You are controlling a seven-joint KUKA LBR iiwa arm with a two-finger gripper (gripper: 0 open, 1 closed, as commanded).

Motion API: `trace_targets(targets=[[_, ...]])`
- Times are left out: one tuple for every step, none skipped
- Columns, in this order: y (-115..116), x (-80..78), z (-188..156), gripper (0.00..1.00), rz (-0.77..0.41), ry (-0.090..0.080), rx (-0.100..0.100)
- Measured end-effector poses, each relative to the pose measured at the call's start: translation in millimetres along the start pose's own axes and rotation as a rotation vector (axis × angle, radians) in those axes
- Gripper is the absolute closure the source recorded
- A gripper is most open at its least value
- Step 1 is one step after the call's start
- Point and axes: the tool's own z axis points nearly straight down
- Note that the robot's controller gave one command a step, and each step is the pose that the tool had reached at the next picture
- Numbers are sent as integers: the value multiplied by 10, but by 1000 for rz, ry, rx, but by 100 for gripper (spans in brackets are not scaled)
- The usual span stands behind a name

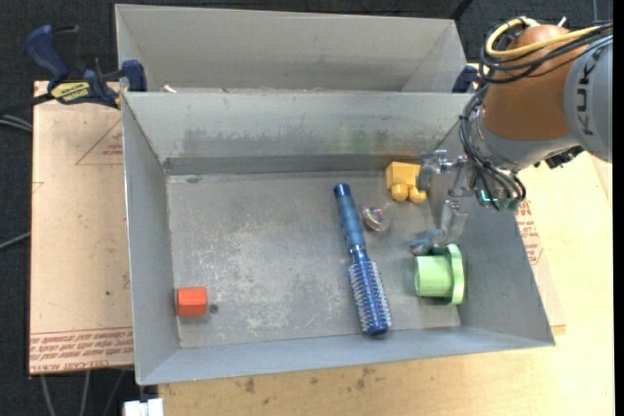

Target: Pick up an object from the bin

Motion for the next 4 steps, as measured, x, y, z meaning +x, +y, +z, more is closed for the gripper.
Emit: trace_targets(targets=[[85,821,497,0,-35,-7,-1],[-171,868,-83,0,-32,-13,3],[21,518,616,0,109,-7,-2],[6,521,596,100,109,-7,0]])
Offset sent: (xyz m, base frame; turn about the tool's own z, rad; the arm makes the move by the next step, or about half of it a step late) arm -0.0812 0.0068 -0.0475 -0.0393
